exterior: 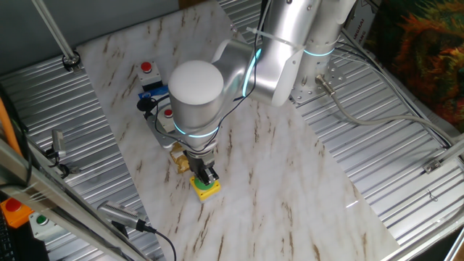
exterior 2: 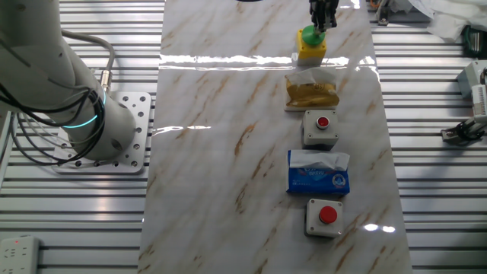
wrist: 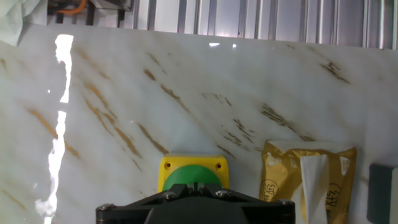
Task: Press three buttons from left to right in sequence
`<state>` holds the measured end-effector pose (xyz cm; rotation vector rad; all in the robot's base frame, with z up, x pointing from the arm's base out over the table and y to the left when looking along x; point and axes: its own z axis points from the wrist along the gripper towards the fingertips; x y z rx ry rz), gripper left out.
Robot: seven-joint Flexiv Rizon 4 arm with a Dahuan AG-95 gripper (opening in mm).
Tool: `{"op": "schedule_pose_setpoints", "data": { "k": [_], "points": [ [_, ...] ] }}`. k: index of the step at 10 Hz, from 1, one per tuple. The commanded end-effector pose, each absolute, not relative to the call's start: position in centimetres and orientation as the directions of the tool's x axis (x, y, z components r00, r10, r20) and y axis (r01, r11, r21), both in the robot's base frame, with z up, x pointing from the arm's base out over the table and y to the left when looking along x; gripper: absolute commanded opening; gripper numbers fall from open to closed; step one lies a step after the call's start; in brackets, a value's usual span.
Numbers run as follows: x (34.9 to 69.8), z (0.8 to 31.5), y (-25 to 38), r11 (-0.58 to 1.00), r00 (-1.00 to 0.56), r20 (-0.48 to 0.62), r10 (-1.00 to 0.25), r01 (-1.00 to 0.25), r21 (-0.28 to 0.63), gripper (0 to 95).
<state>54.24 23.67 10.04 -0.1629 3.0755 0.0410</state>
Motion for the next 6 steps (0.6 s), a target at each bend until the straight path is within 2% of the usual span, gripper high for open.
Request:
{"op": "schedule_pose_setpoints", "data": {
  "k": [1, 6],
  "points": [
    [54.24, 10.01, 23.64, 0.994, -0.993, -0.065, -0.104, -0.105, 0.021, 0.0],
    [54.24, 9.98, 23.70, 0.996, -0.994, -0.067, -0.085, -0.088, 0.029, 0.0]
  ]
}}
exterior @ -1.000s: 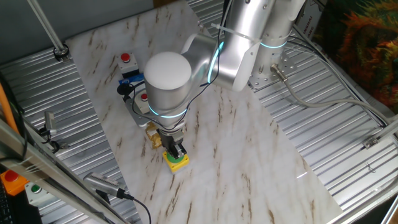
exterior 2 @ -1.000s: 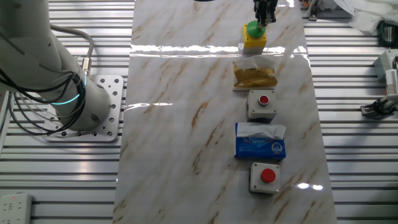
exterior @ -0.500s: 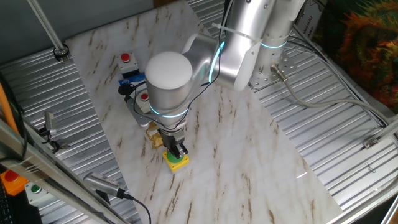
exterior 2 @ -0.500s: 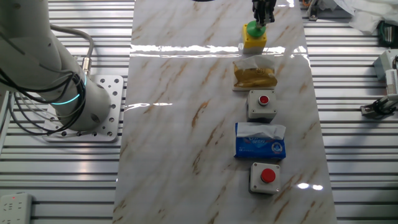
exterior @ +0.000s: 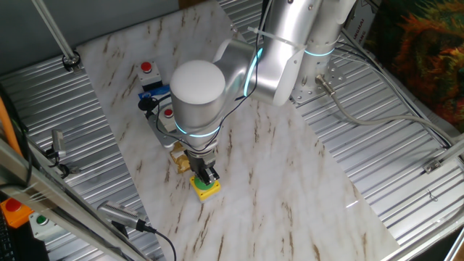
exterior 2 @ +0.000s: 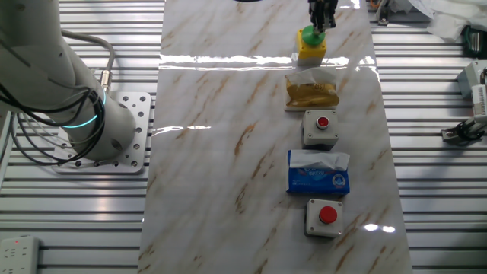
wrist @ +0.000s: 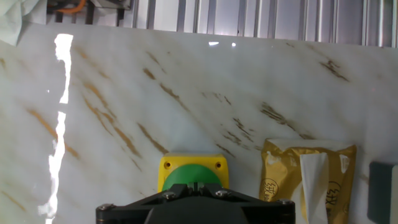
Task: Press three buttons from left to right in sequence
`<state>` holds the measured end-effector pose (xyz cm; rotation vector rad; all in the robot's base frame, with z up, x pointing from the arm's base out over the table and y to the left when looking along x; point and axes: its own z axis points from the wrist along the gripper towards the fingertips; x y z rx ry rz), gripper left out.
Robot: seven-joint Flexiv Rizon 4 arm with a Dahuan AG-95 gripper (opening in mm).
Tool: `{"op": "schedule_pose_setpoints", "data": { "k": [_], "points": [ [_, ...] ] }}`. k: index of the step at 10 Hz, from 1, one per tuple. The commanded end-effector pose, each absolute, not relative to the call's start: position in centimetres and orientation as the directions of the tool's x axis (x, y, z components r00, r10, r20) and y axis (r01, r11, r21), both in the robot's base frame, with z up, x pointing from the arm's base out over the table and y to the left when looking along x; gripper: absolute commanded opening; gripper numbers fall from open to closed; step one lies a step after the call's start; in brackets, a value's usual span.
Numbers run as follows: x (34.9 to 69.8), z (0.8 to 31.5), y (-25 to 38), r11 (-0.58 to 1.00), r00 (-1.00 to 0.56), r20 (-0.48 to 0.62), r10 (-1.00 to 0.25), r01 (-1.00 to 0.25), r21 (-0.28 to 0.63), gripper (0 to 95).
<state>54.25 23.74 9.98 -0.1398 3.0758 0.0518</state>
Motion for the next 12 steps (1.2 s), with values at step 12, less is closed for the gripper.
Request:
{"op": "schedule_pose_setpoints", "data": {
  "k": [12],
  "points": [
    [54.09, 9.74, 23.92, 0.996, -0.994, -0.070, -0.080, -0.082, 0.026, 0.0]
  ]
}}
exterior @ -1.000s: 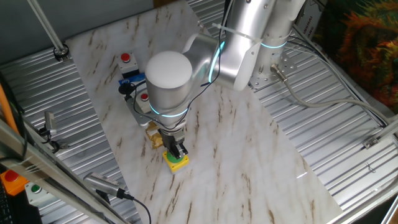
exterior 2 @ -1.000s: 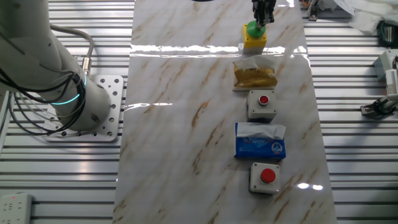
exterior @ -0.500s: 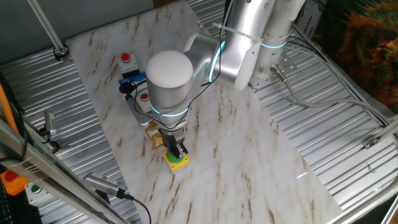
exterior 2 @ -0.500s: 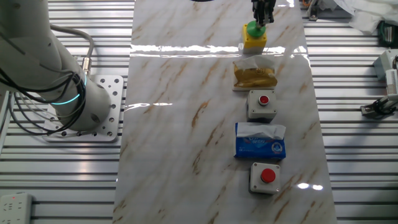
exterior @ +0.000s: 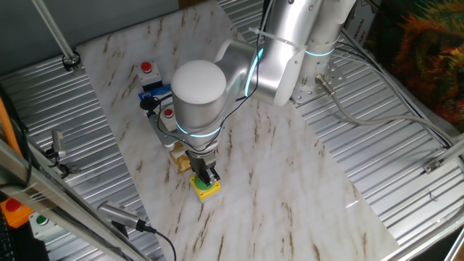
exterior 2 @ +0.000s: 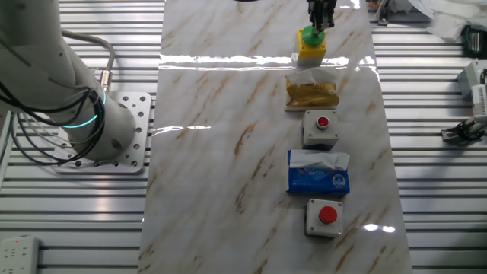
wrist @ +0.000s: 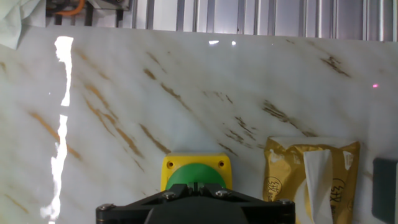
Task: Press three buttons from left to right in sequence
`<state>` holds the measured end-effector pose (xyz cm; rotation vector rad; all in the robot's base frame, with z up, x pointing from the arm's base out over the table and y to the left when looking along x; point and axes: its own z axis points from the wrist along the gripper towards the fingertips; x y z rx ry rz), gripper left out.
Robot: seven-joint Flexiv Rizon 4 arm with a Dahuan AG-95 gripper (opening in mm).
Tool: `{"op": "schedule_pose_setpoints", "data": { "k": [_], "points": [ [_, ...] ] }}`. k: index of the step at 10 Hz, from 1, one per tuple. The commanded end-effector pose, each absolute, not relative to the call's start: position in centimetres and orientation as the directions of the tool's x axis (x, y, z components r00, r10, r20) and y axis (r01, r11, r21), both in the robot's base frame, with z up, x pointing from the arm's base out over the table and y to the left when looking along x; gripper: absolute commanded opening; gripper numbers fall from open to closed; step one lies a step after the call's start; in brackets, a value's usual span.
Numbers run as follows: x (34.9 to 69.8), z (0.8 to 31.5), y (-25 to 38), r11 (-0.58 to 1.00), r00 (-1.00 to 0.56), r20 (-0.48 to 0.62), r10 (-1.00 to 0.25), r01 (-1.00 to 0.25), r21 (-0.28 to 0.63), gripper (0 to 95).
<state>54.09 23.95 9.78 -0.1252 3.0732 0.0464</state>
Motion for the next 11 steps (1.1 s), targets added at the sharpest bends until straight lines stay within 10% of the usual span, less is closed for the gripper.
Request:
{"op": "schedule_pose_setpoints", "data": {
  "k": [1, 11],
  "points": [
    [54.09, 9.65, 23.94, 0.996, -0.994, -0.076, -0.082, -0.084, 0.024, 0.0],
    [54.16, 8.75, 24.10, 0.995, -0.991, -0.095, -0.097, -0.099, 0.010, 0.0]
  ]
}}
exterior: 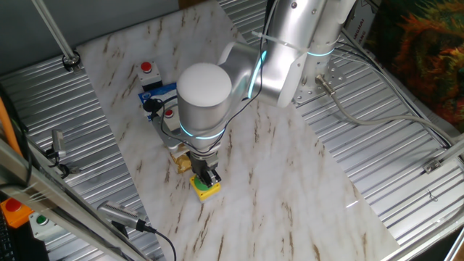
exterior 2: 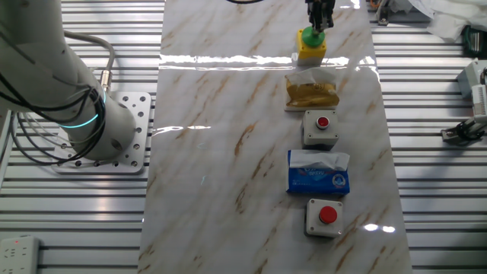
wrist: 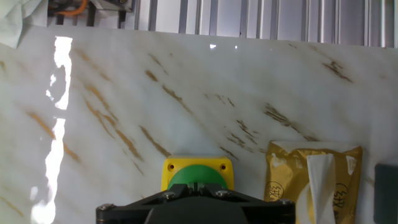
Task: Press three buttons from left to right in sequence
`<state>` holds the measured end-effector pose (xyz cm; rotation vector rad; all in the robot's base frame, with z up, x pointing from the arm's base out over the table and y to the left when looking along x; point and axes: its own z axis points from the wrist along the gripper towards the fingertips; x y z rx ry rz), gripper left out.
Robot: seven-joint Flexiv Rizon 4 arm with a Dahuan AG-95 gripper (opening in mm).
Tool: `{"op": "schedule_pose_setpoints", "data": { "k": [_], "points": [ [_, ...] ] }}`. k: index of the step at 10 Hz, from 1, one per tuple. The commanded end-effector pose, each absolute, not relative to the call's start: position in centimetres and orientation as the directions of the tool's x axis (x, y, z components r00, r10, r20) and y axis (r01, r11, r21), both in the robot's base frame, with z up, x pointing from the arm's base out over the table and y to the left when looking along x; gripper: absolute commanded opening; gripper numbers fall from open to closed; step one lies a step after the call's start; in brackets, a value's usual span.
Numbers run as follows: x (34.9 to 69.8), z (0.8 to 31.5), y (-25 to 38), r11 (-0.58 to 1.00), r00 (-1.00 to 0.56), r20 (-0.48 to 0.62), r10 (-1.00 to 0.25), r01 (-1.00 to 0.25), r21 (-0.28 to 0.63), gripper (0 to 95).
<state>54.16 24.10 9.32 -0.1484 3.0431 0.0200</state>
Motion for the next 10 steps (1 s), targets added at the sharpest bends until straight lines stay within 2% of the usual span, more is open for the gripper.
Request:
{"op": "schedule_pose_setpoints", "data": {
  "k": [1, 7, 10],
  "points": [
    [54.2, 8.7, 24.1, 0.995, -0.990, -0.097, -0.099, -0.100, 0.011, 0.0],
    [54.2, 8.7, 24.1, 0.995, -0.990, -0.094, -0.101, -0.102, 0.010, 0.0],
    [54.3, 9.6, 23.9, 0.993, -0.992, -0.063, -0.108, -0.110, 0.030, 0.0]
  ]
}}
